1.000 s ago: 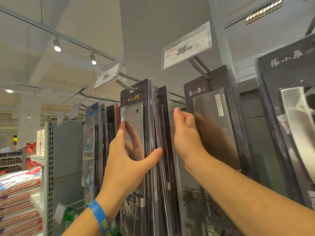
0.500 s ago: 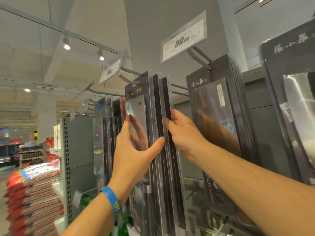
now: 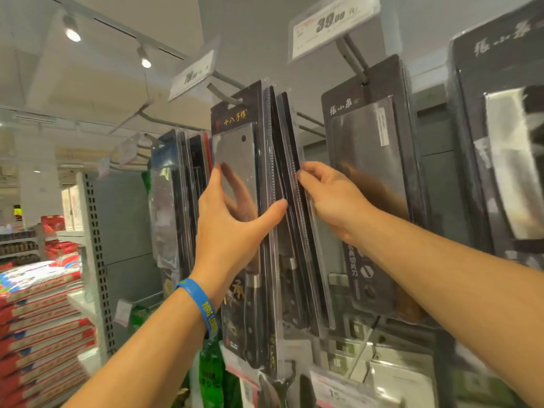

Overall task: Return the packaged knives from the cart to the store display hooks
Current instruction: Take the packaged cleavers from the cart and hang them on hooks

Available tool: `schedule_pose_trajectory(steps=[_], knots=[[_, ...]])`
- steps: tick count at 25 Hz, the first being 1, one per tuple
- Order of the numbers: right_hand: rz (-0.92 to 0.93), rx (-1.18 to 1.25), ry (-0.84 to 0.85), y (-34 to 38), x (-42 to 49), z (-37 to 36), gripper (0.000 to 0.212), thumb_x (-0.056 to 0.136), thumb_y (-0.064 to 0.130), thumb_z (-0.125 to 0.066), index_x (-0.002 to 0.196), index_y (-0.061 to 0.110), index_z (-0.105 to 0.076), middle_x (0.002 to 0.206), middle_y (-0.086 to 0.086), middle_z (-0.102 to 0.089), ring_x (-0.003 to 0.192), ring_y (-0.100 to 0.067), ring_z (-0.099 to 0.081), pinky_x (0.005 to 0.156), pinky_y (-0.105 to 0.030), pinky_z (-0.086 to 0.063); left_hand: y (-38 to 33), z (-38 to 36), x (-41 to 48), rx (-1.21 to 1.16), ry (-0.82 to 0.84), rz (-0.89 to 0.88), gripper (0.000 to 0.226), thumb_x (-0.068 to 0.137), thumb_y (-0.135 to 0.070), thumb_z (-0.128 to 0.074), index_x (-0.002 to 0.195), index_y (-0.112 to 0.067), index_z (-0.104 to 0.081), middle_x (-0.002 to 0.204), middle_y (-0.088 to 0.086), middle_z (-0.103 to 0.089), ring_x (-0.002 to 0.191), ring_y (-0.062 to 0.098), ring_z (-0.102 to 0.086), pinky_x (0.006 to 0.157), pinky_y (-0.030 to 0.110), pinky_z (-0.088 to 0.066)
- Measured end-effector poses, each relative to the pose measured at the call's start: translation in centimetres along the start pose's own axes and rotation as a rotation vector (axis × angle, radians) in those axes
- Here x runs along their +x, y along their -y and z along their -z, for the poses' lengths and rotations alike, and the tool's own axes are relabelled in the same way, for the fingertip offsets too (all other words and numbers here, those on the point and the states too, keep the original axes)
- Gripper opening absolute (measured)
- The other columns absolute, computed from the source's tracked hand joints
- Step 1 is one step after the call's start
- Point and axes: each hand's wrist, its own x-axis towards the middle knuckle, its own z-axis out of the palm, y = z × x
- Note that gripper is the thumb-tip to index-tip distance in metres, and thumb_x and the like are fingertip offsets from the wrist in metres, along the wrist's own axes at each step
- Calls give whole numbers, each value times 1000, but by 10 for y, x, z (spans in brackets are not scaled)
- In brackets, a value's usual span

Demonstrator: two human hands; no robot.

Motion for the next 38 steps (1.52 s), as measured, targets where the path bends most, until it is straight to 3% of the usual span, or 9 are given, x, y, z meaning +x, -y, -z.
schedule_pose_trajectory(steps=[8,13,17,20,23,25,29,34,38], knots=[[26,-291,-243,18,-62,13,13,106,32,-49,116,34,-59,110,11,-70,100,-2,-68,97,-33,-53,7,-11,-8,-93,23,20,130,50,-87,-72,155,-39,-12,148,-7,-37,134,11,-42,111,43,-40],[-41,-351,-212,34,-107,17,18,106,29,-50,106,25,-68,93,1,-78,73,-8,-73,71,-24,-56,10,-10,-14,-97,44,30,128,55,-80,-75,156,-33,-13,154,0,-31,139,19,-36,115,45,-35],[-67,-384,-217,46,-135,28,19,105,25,-53,99,22,-71,83,-1,-77,62,-12,-68,55,-18,-50,-5,-10,-38,59,-68,-369,89,79,-58,-72,151,-23,-35,161,9,-24,150,26,-18,120,35,-18],[-65,-490,-248,62,-155,52,24,107,25,-51,96,19,-71,78,-4,-76,57,-11,-65,51,-17,-43,-49,-35,-65,-97,-37,-570,32,88,-39,-64,115,-22,-68,122,-3,-67,117,23,-59,102,28,-44],[-68,-559,-318,92,-180,90,27,107,23,-50,93,16,-72,70,0,-70,55,-11,-62,48,-12,-41,-108,-67,-94,-395,174,-391,12,87,-35,-63,93,-30,-73,86,-18,-72,75,1,-64,73,28,-54],[-67,-635,-371,116,-200,123,28,107,21,-51,91,13,-72,66,2,-68,55,-9,-61,48,-10,-41,-143,-90,-114,-564,293,-306,7,87,-31,-67,88,-34,-73,79,-24,-71,72,-6,-66,71,15,-51],[-106,-769,-467,156,-235,192,28,107,22,-50,92,13,-72,70,-1,-71,54,-2,-61,50,-10,-43,-207,-143,-145,-770,422,-205,11,88,-28,-70,93,-37,-72,85,-27,-72,83,-9,-67,74,7,-48],[-179,-990,-542,168,-249,265,25,102,43,-54,105,26,-72,99,7,-76,95,-13,-70,81,-37,-55,-253,-204,-158,-844,520,-30,43,87,-39,-70,129,-32,-61,121,-15,-67,114,2,-61,99,29,-47],[-179,-1089,-573,169,-233,294,36,100,46,-56,130,26,-62,123,9,-68,112,-11,-65,100,-39,-52,-273,-235,-141,-753,556,19,67,88,-47,-66,148,-29,-42,146,-8,-51,131,11,-49,107,32,-40]])
